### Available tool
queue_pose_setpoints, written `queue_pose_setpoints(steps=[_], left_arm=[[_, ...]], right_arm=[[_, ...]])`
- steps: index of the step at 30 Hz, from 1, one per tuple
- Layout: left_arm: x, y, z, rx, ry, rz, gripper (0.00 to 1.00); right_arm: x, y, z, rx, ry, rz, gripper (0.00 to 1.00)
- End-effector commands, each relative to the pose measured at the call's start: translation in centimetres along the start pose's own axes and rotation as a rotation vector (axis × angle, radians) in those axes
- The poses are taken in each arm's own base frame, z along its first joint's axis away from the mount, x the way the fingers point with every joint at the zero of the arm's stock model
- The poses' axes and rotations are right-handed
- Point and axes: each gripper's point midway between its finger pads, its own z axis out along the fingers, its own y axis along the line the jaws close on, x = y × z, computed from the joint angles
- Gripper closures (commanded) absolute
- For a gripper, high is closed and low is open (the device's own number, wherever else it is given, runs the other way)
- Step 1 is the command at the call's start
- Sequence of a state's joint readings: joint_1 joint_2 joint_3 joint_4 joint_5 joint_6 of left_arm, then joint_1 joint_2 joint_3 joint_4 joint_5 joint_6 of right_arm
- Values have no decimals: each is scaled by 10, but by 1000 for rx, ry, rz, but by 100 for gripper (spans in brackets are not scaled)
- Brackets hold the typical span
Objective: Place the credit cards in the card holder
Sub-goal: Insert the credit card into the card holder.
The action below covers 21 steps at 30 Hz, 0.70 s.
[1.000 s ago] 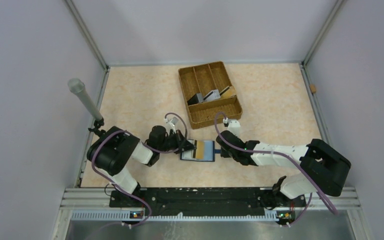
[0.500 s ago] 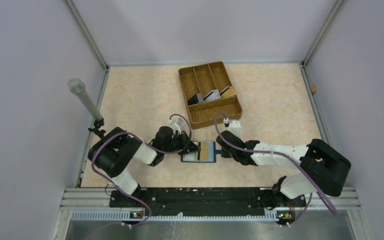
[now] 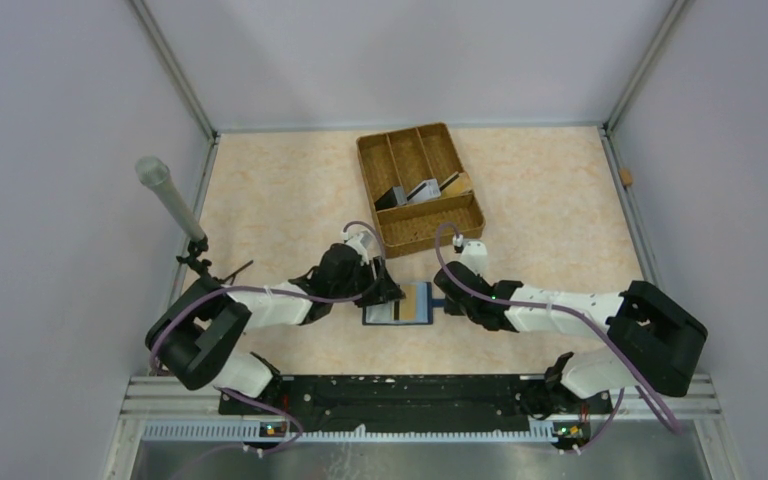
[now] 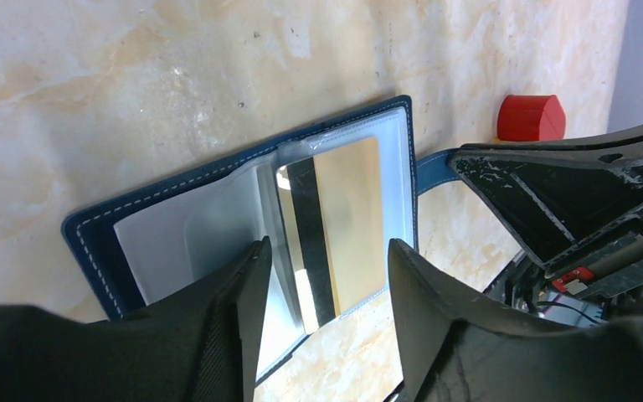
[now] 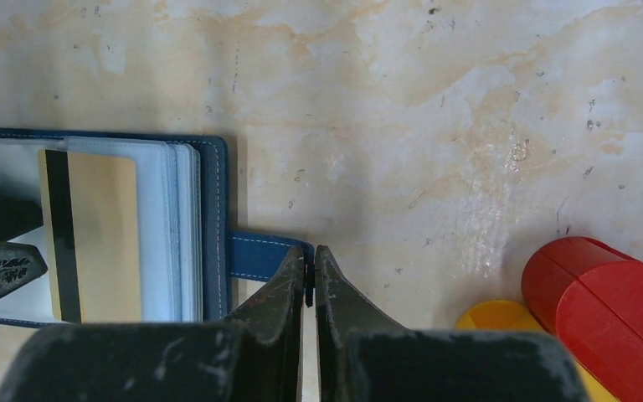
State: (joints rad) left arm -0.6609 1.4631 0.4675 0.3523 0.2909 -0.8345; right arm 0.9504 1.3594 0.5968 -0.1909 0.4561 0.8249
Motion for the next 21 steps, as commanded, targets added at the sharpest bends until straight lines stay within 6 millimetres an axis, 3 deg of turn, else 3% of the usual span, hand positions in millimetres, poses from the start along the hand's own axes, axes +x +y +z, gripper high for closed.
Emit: queue_pose_setpoints(steps=[1, 11, 21], left_arm=[[9, 21, -8, -136, 28, 42, 41], [29, 1, 2, -66, 95, 16, 45], [19, -31, 14, -13, 71, 60, 47]], right_arm=[[-16, 0, -4, 16, -45, 22, 100], [-15, 0, -3, 17, -42, 20, 100], [-15, 0, -4, 15, -43, 22, 100]])
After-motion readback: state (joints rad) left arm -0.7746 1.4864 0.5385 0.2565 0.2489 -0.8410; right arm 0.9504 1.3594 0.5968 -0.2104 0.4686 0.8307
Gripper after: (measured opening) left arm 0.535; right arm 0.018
